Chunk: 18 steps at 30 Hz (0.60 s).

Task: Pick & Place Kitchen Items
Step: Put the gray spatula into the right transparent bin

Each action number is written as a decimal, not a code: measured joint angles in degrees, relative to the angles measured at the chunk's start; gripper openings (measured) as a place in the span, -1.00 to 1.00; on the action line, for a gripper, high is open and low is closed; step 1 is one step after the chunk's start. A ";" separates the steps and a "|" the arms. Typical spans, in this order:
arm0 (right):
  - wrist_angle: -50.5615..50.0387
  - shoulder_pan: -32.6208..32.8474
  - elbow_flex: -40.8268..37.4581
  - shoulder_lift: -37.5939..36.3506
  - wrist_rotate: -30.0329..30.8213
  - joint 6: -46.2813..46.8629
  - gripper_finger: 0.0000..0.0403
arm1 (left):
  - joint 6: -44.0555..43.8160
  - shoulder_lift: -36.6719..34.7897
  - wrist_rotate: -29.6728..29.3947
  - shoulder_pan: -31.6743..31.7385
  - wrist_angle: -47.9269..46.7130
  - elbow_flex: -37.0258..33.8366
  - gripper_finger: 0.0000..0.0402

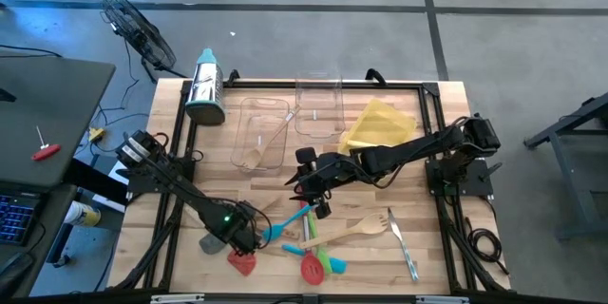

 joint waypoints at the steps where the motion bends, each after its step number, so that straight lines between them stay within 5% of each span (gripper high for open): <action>1: 0.00 0.00 0.00 0.00 0.00 0.00 -0.13 | 0.03 0.00 -0.12 0.00 -0.01 0.00 0.15; 8: 0.00 0.00 0.00 0.00 0.00 -0.02 -0.13 | -0.33 0.00 -0.61 0.00 -0.27 -0.04 0.03; 18: -0.02 0.00 0.00 0.00 0.00 -0.02 -0.13 | -0.38 0.00 -1.52 0.00 -0.44 -0.05 -0.69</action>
